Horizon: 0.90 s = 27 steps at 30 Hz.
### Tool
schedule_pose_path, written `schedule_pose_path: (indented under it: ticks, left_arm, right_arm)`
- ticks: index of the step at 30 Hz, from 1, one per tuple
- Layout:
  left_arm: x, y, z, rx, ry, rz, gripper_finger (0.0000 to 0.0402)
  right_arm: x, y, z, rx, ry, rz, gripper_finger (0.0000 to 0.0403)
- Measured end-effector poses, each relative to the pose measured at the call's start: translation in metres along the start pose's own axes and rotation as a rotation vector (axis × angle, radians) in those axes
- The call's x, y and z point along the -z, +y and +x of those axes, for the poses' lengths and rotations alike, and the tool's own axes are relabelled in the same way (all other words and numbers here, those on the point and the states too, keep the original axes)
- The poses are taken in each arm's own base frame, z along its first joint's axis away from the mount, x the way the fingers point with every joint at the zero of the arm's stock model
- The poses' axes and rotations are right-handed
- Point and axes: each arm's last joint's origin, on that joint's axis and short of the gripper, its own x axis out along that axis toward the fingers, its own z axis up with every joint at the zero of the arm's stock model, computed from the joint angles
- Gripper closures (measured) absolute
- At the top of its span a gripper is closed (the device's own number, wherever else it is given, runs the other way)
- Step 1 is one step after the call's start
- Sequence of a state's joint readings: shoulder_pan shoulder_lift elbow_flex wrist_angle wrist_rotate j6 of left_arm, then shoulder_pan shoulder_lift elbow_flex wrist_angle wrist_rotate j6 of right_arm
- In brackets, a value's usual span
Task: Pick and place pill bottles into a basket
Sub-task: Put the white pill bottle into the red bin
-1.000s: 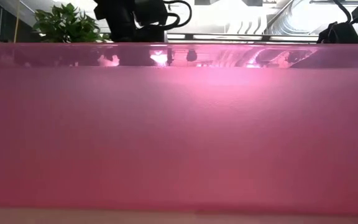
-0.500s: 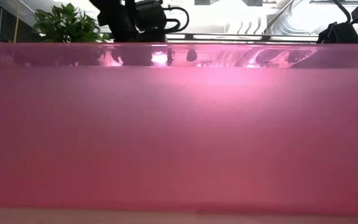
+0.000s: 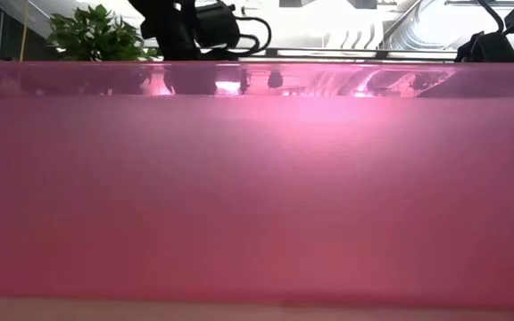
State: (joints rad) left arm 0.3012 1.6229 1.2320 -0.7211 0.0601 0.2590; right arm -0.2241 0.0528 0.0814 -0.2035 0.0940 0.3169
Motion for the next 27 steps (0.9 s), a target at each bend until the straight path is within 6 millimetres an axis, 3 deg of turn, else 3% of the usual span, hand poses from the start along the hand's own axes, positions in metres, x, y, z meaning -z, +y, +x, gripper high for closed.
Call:
schedule_pose_path:
  ticks: [6,13,27]
  left_arm:
    - [0.0,-0.002,0.016,-0.01,0.045,-0.021,0.0062]
    - [-0.001,-0.005,0.018,-0.013,0.044,-0.012,0.0012]
    - [-0.002,-0.007,0.024,0.015,0.049,0.021,0.0027]
  right_arm:
    - [0.0,0.0,0.0,0.0,0.001,0.0,0.0176]
    - [0.001,0.0,0.001,0.0,0.018,0.023,0.0176]
    - [0.005,0.0,0.005,-0.01,0.074,0.021,0.0176]
